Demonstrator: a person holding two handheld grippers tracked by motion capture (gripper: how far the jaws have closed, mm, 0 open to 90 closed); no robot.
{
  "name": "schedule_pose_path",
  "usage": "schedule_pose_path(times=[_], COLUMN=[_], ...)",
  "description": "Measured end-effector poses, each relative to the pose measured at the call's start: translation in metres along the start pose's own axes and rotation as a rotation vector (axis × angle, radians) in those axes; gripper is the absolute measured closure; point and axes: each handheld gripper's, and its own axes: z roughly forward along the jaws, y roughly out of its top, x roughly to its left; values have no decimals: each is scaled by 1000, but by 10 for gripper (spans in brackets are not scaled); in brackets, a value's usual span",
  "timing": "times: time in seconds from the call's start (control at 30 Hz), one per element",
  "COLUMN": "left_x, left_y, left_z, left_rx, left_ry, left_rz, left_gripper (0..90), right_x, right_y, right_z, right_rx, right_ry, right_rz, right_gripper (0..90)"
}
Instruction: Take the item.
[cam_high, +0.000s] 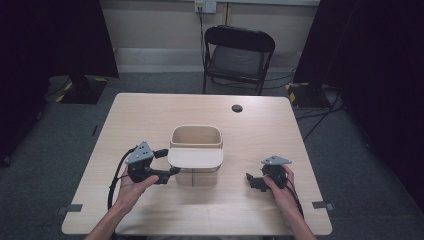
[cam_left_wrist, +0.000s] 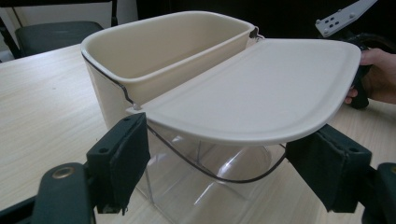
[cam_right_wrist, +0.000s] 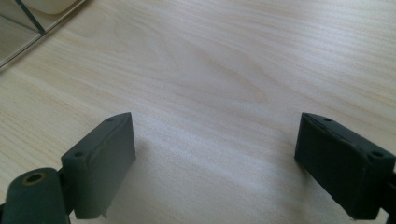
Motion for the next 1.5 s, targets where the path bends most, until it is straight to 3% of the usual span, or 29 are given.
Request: schedule_pose_path(times=[0.23,0.67,1.5], left_x=[0,3,6], left_y=[1,4,8], left_z=[2,5,6], left_rx=[-6,-16,-35], left_ry=[12,-3,-24], left_rz=[-9,-27,-21], left_gripper=[200,178,153], right_x=[0,0,0], right_y=[0,0,0], right_z=[0,0,0], right_rx=[0,0,0], right_ry=[0,0,1], right_rz=[0,0,0], right_gripper=[115,115,115])
